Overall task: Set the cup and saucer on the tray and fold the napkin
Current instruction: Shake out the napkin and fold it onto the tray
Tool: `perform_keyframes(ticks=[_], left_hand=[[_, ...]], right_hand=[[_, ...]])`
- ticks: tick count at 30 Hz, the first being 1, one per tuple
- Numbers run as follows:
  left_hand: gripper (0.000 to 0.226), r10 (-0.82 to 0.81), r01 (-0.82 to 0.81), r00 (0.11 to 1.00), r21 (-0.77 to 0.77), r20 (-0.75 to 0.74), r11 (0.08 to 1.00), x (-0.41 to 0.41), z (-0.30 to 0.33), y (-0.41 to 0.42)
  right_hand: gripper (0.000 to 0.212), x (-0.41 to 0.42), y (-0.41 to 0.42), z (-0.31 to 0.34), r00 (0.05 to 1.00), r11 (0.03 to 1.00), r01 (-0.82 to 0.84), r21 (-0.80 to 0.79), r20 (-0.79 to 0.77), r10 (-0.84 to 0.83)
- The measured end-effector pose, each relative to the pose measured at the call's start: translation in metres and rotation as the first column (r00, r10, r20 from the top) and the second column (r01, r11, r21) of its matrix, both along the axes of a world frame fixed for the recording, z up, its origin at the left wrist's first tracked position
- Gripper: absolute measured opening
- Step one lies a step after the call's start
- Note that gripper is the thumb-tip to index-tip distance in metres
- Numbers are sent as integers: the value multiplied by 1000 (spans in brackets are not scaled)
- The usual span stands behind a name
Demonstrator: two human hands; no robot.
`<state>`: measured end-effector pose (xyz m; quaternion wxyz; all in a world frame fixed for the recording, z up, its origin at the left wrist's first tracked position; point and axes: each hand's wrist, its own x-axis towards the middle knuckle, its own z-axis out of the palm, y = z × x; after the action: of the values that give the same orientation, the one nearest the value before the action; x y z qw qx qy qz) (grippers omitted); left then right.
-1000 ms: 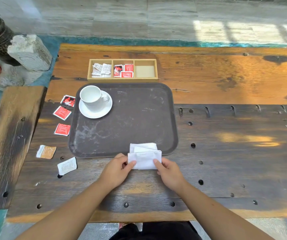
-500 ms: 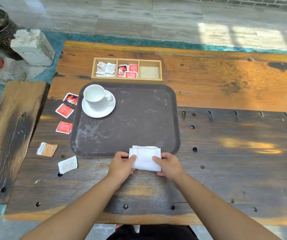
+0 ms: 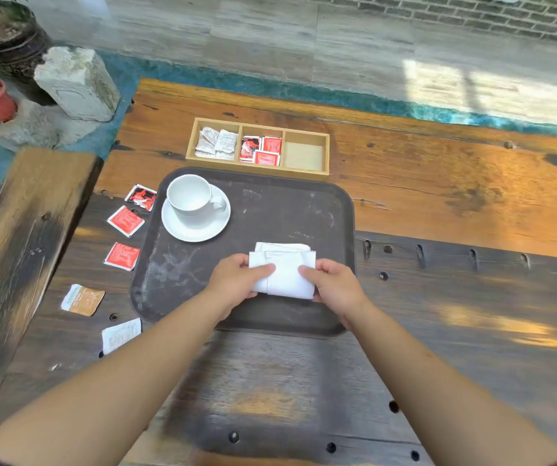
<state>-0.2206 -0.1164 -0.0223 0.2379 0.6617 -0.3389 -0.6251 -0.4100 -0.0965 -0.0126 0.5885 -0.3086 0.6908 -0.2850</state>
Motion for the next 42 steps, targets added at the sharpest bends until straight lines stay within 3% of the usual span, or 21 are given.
perform_keyframes(ticks=[8, 15, 21, 23, 25, 27, 29, 31, 34, 42], left_hand=[[28, 0, 10, 990, -70, 144, 997, -20, -23, -72], [26, -17, 48, 950, -93, 311, 994, -30, -47, -92], [47, -29, 180, 865, -255, 500, 950, -35, -42, -90], [44, -20, 330, 785, -390, 619, 860, -34, -37, -83], [34, -28, 567, 646, -455, 763, 686, -36, -33, -75], [30, -77, 741, 529, -415, 845, 528, -39, -32, -69], [34, -172, 833, 423, -308, 889, 459, -43, -37, -64], [44, -259, 865, 320, -170, 911, 472, -46, -43, -64], [47, -358, 850, 282, -58, 890, 524, -49, -53, -66], [47, -406, 793, 394, -82, 824, 603, -56, -62, -63]], right_hand=[[23, -14, -74, -28, 987, 997, -44, -60, -156, 34], [15, -21, -100, -58, 947, 987, -135, -81, -304, 105], [34, -23, -102, -53, 871, 954, -277, -115, -449, 198], [46, -22, -96, -46, 830, 917, -335, -217, -529, 178], [44, -21, -88, -41, 731, 808, -497, -317, -654, 194], [40, -21, -84, -43, 594, 670, -681, -296, -758, 269], [41, -21, -84, -51, 454, 592, -787, -173, -812, 367], [42, -25, -86, -62, 344, 556, -829, -55, -835, 430], [42, -32, -91, -76, 269, 525, -851, 28, -835, 480], [47, -31, -89, -84, 261, 510, -859, 45, -818, 512]])
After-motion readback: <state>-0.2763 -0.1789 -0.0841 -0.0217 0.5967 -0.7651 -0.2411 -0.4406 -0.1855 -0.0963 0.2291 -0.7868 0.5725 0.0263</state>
